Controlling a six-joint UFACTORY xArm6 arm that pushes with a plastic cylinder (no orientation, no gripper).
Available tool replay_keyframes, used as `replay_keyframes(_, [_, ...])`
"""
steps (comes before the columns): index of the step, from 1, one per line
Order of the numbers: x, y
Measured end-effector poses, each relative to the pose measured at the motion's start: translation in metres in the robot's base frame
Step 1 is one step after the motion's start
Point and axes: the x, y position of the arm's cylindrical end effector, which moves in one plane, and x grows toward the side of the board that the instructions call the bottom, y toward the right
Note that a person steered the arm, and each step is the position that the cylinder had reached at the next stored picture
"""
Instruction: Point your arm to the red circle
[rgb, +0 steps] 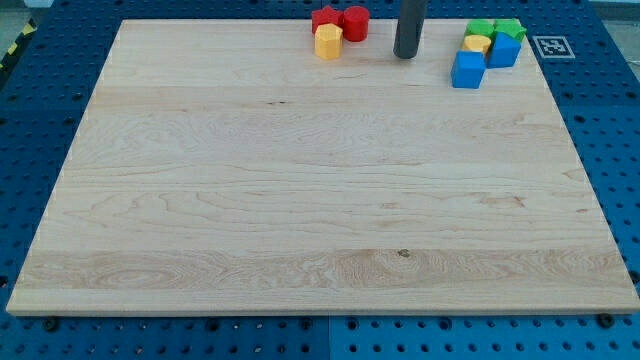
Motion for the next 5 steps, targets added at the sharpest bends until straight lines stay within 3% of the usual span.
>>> replay_keyframes(2, [-0.003,0.020])
replay_keyframes(5, [-0.055,0.042])
